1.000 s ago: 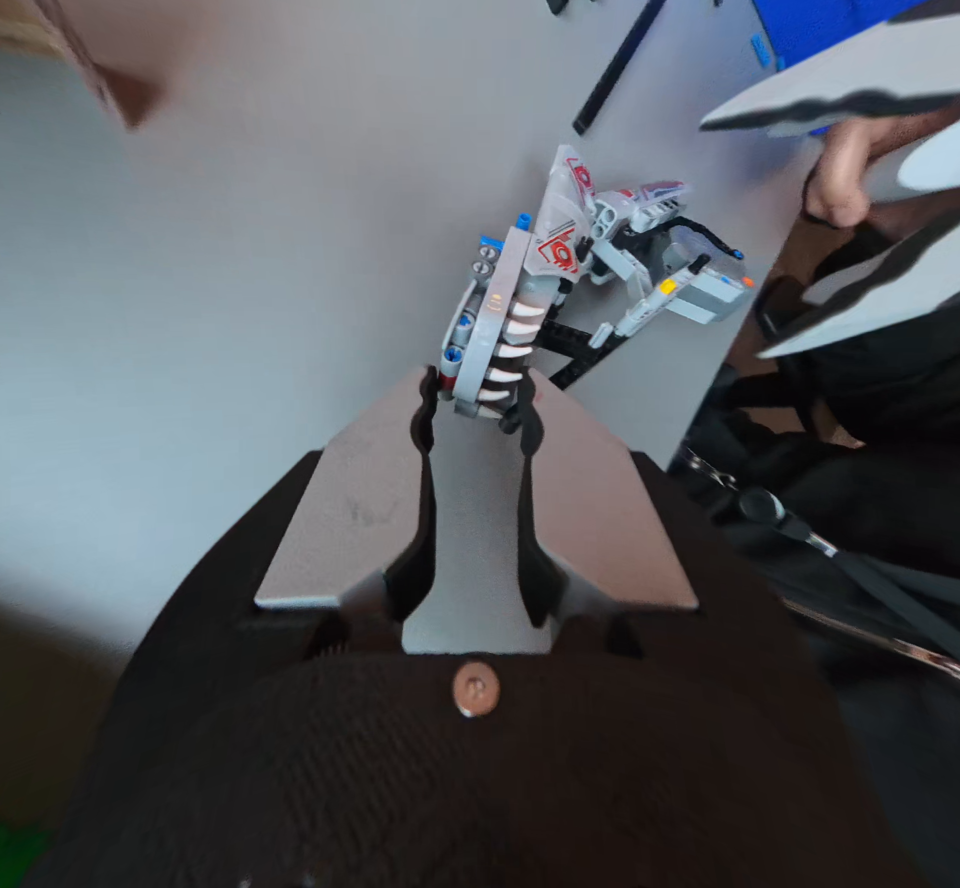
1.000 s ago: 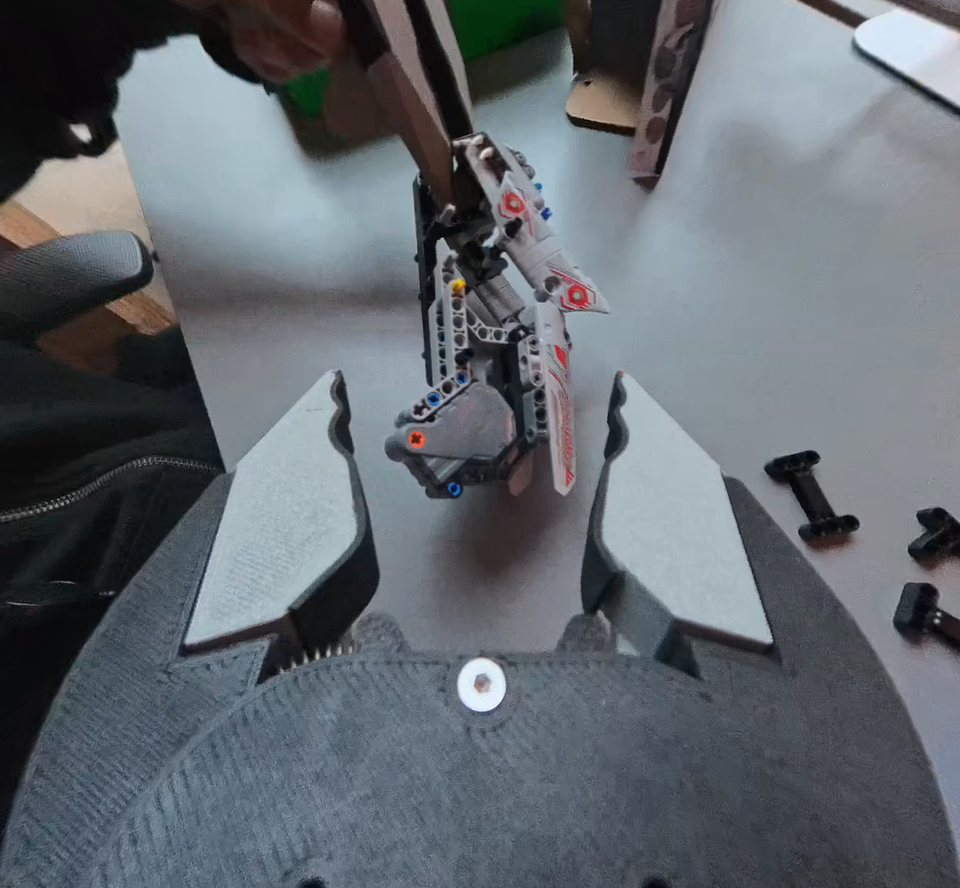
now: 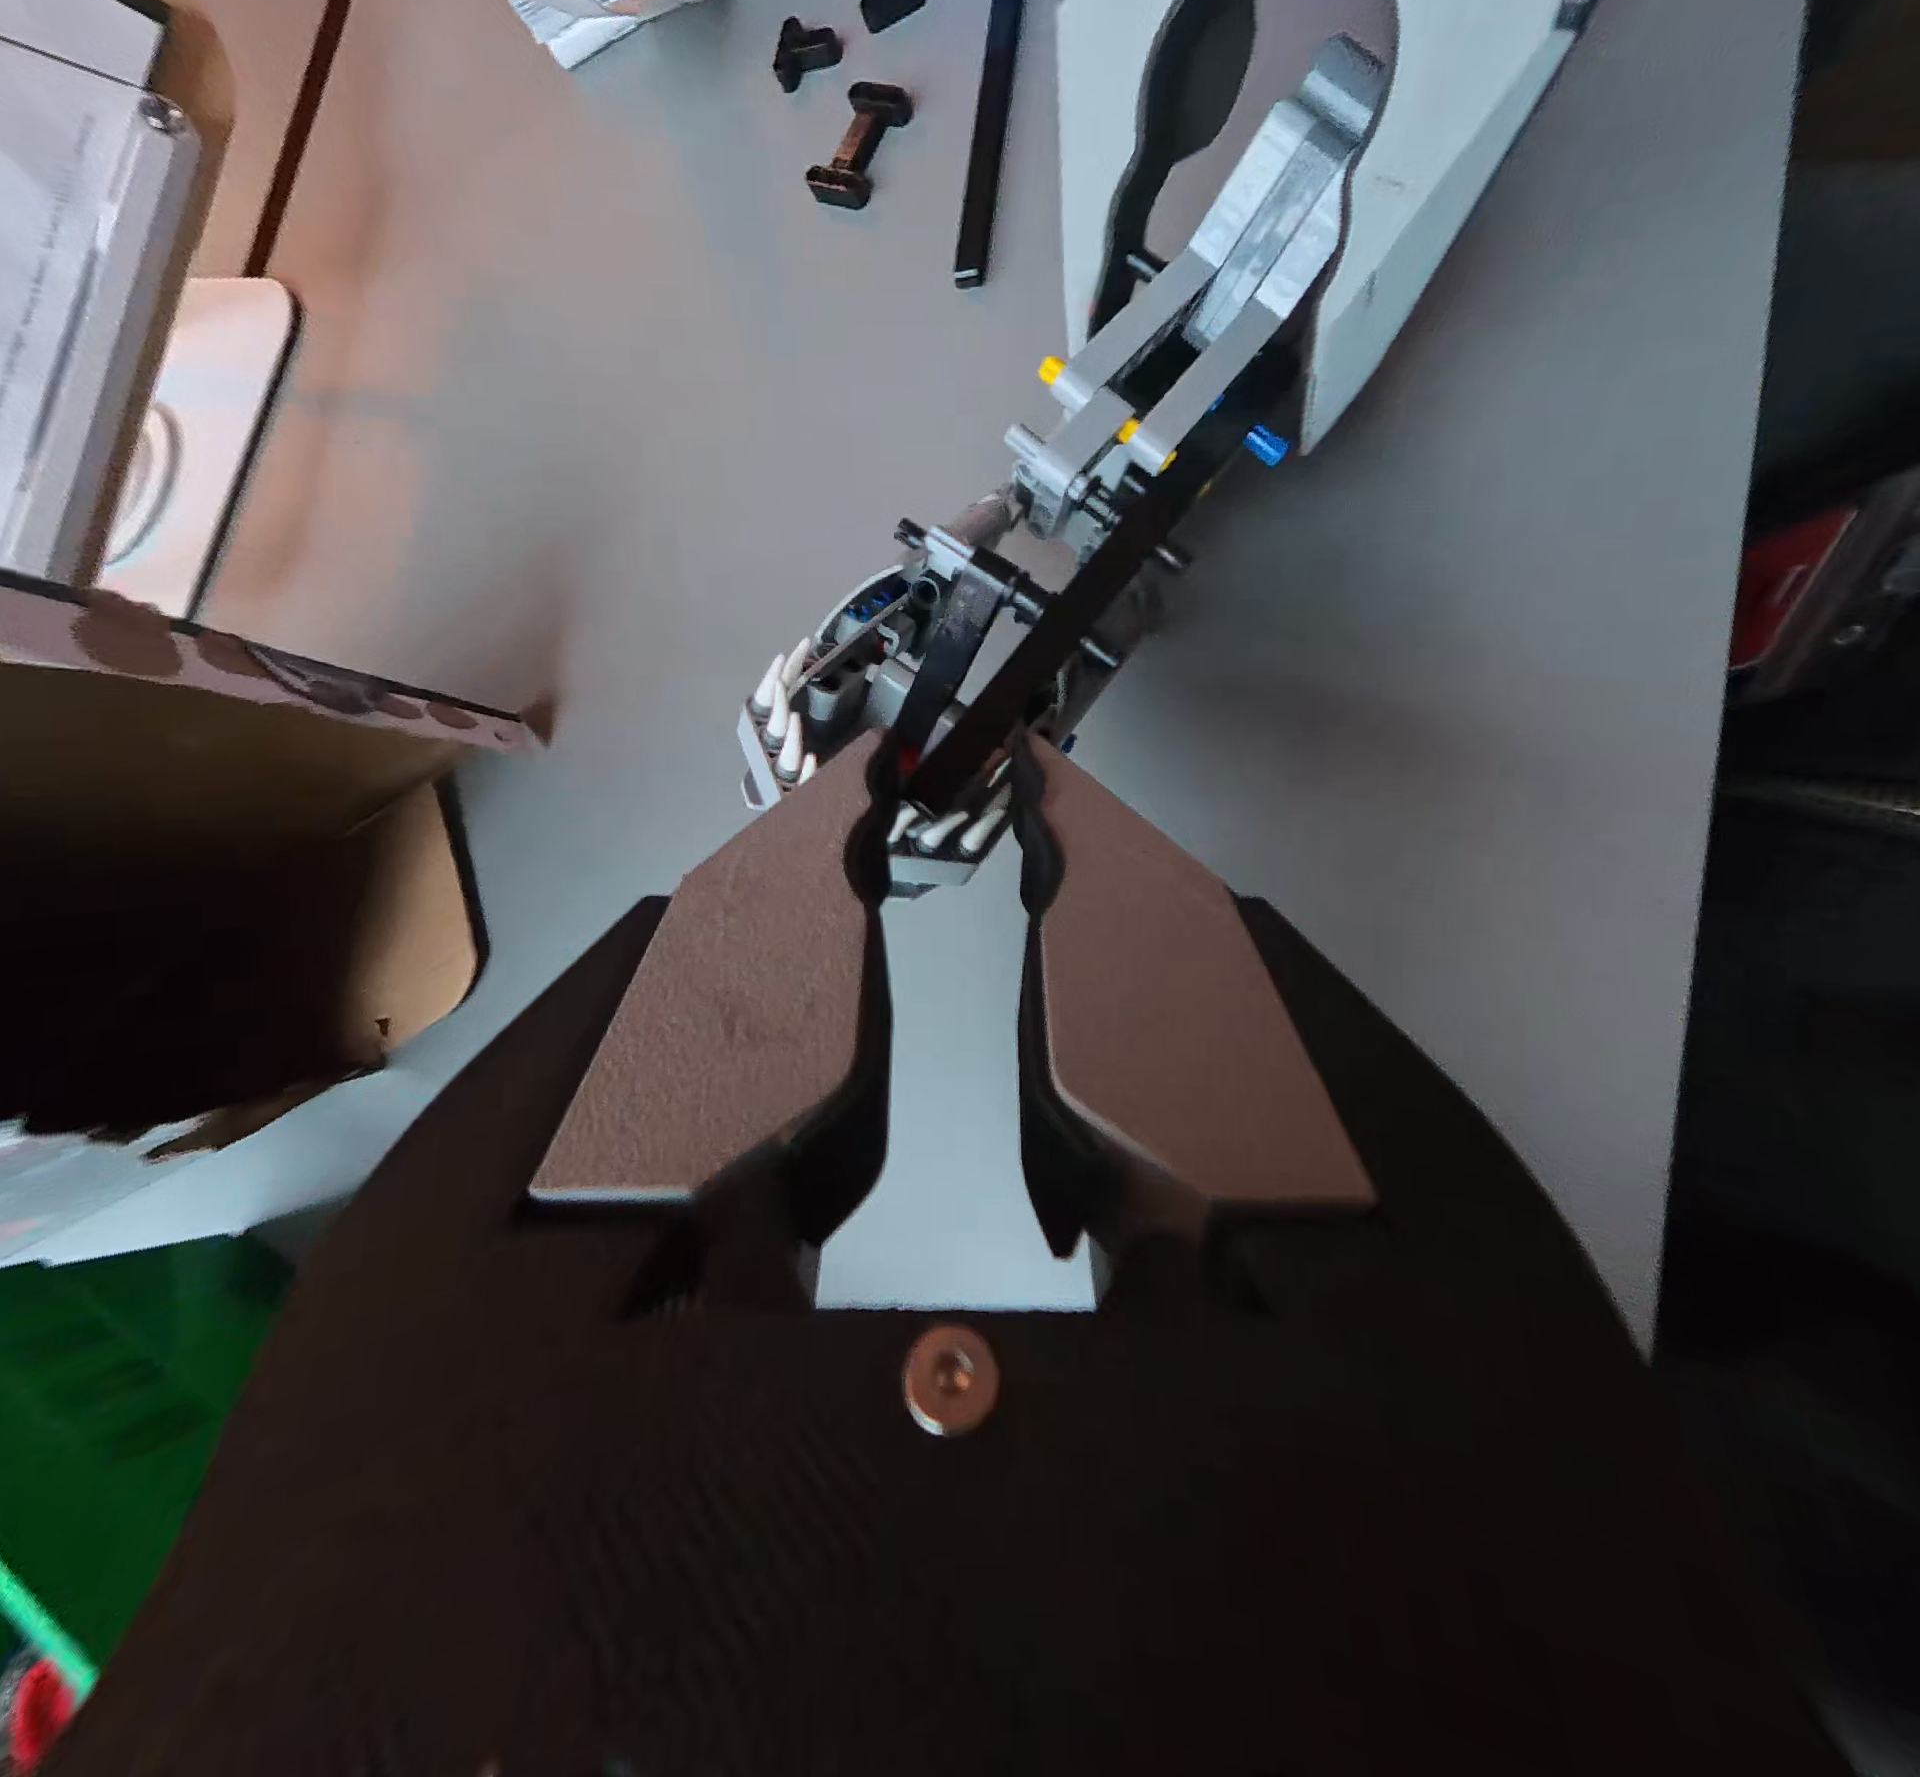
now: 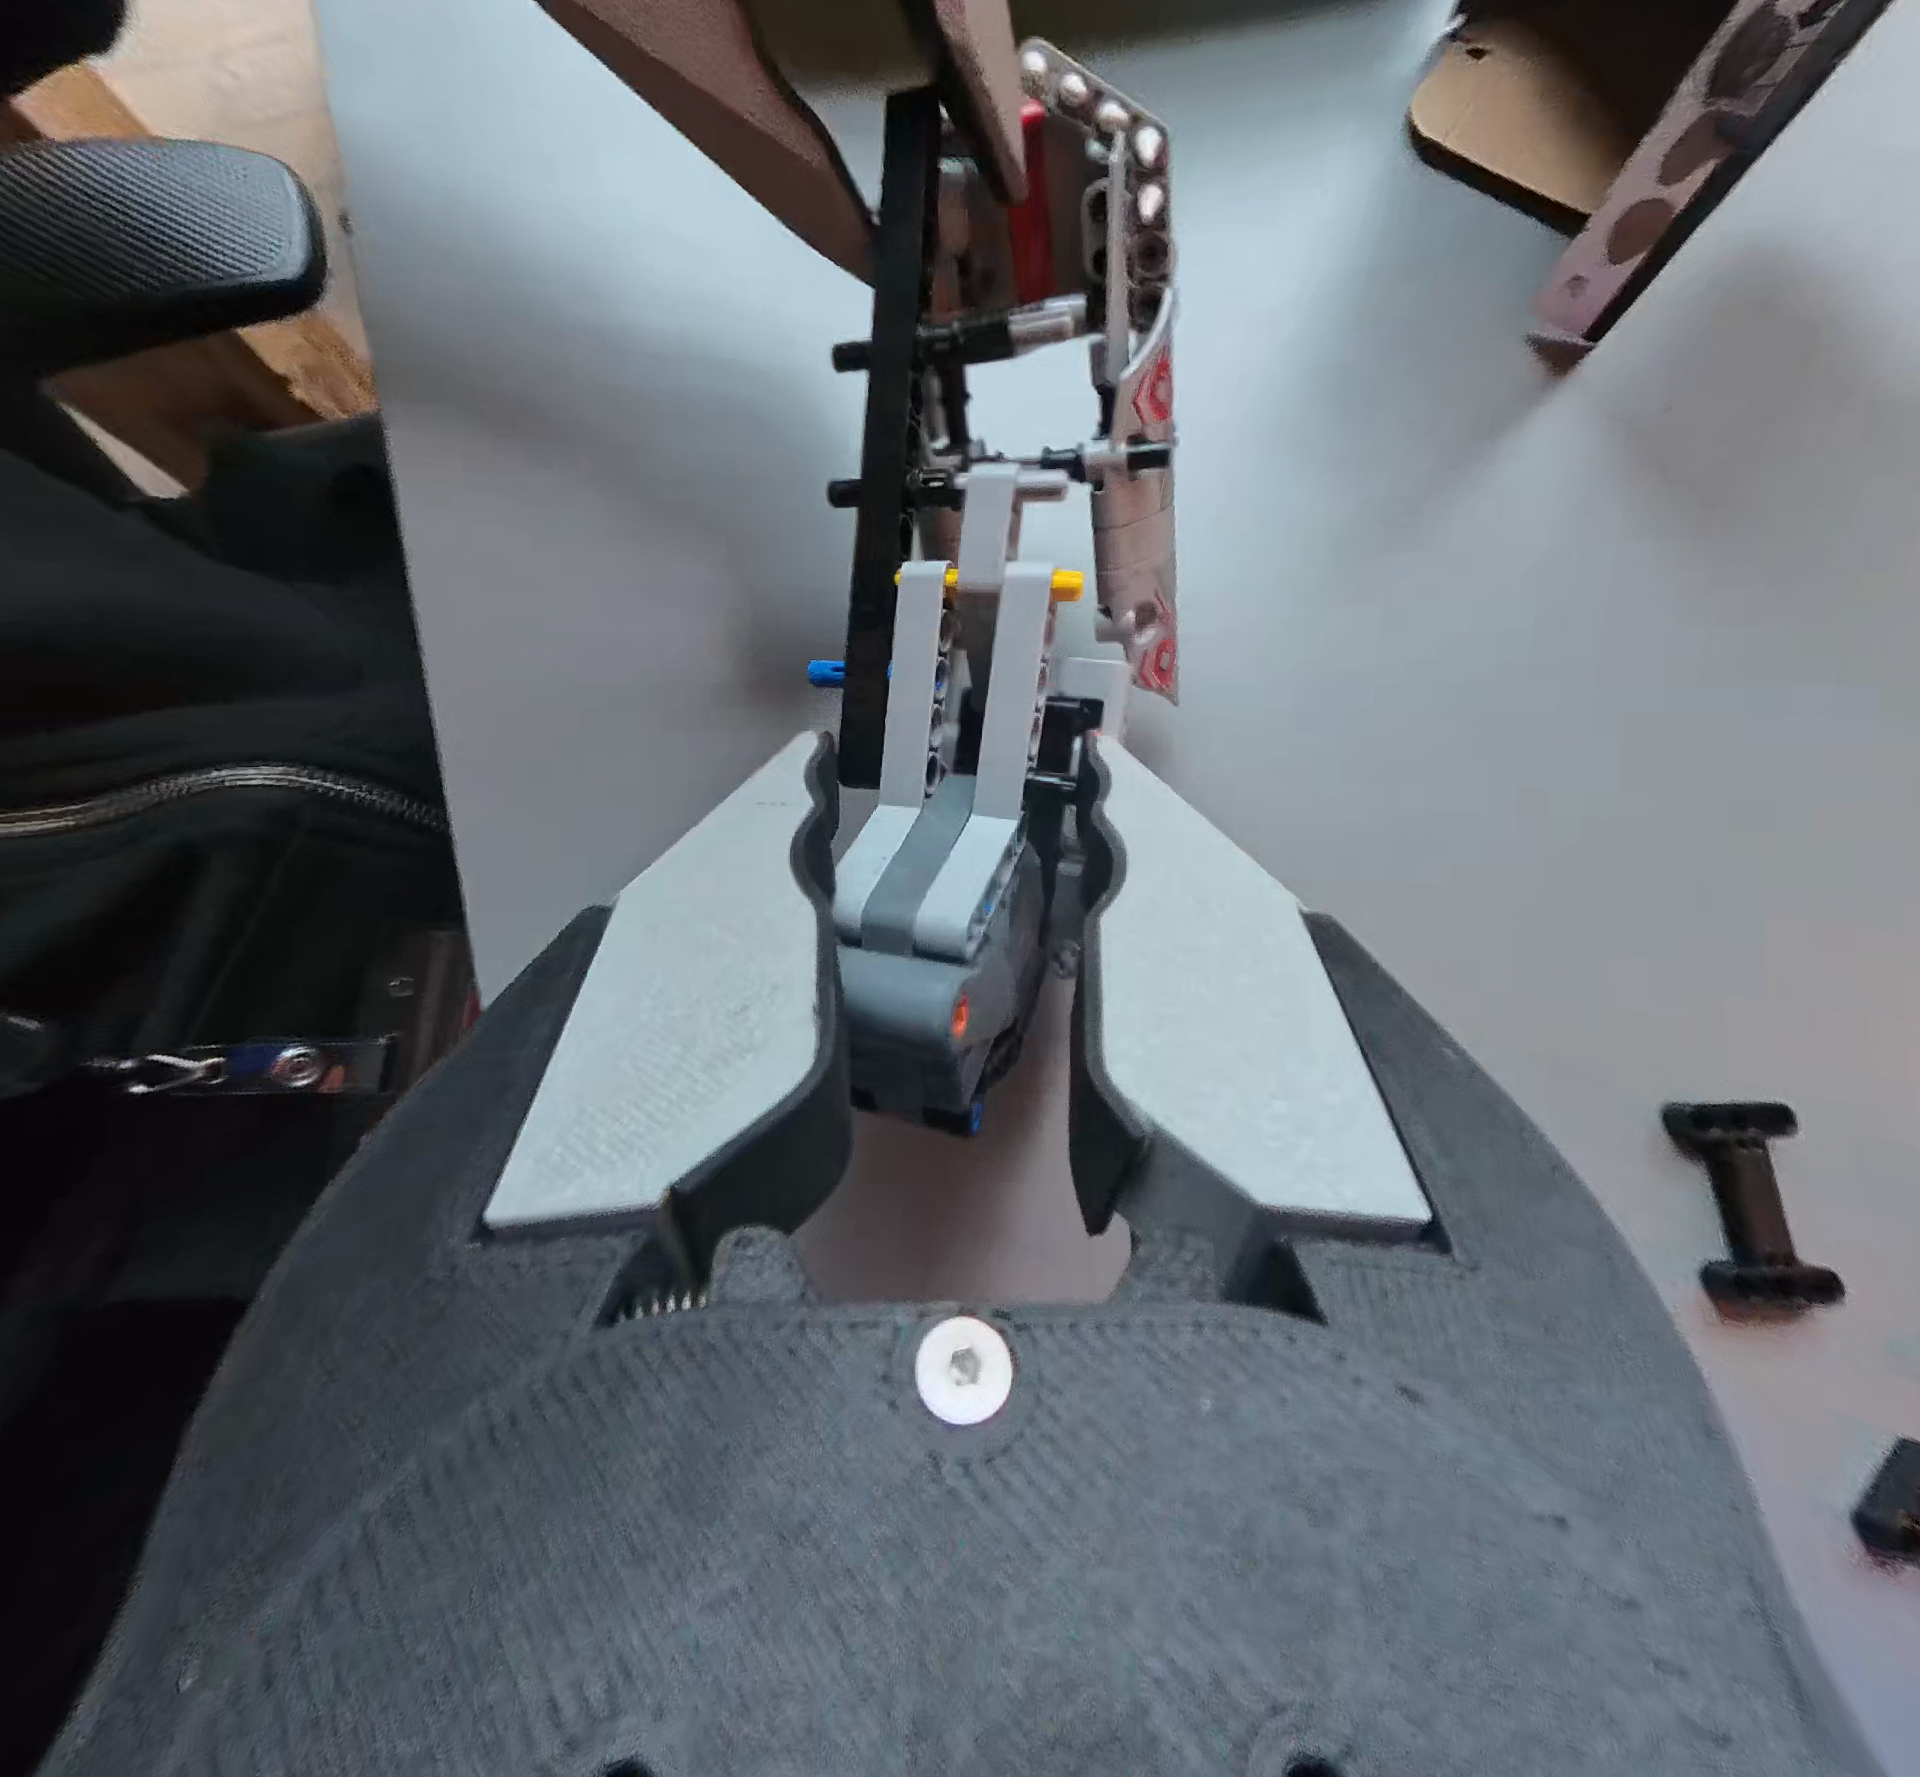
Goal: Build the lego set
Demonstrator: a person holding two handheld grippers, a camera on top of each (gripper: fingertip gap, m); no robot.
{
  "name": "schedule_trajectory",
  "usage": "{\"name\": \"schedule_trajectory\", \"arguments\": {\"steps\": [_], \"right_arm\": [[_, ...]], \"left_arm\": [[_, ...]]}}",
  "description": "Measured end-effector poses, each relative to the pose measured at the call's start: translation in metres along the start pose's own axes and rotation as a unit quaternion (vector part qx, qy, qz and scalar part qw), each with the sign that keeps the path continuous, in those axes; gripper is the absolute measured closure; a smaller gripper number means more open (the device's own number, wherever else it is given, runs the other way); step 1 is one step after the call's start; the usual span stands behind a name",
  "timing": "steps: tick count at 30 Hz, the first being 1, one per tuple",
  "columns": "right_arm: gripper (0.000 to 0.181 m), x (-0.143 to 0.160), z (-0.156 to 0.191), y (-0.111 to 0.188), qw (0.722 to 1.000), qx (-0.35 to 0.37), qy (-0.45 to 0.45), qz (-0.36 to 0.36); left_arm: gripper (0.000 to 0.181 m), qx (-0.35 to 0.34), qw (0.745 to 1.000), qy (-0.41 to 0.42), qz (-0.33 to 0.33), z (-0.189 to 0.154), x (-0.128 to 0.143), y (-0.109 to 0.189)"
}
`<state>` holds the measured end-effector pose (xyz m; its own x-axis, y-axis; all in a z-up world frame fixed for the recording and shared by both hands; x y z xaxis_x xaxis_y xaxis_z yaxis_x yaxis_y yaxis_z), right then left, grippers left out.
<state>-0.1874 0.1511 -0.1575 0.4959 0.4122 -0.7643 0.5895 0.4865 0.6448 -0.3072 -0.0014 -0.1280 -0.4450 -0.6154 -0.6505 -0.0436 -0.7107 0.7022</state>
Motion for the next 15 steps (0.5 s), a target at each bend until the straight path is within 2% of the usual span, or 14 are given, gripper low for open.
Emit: {"name": "schedule_trajectory", "arguments": {"steps": [2,5,8,10,12,15], "right_arm": [[0.136,0.0,0.0,-0.001,0.999,-0.032,-0.014,-0.011],[0.128,-0.001,-0.004,0.002,0.998,-0.059,-0.017,-0.02],[0.133,-0.008,-0.006,0.008,0.995,-0.089,-0.018,-0.041],[0.137,-0.017,-0.009,0.012,0.992,-0.109,-0.025,-0.058],[0.139,-0.021,-0.015,0.013,0.993,-0.102,-0.021,-0.05],[0.139,-0.028,-0.021,0.025,0.997,-0.052,-0.015,-0.057]], "left_arm": [[0.168,0.029,0.999,-0.011,-0.017,-0.003,0.0,0.001],[0.17,0.024,0.997,-0.057,-0.037,-0.01,0.001,0.004],[0.173,0.023,0.992,-0.114,-0.048,-0.021,0.004,0.007],[0.174,0.028,0.991,-0.124,-0.045,-0.022,0.003,0.009],[0.175,0.029,0.99,-0.131,-0.043,-0.02,0.002,0.011],[0.176,0.037,0.992,-0.108,-0.047,-0.015,0.002,0.012]]}}
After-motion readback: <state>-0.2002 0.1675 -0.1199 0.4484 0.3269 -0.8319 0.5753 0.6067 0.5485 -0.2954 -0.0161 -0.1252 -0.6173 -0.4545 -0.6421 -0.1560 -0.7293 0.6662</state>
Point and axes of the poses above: each gripper's, where its closed fingertips meet, y back along the fingers, x out of its underside, z = x × y across the jaws, the point moved 9 cm from there along y, back along the fingers, and after that the axes turned 2 degrees about y, right-handed, at the moved point
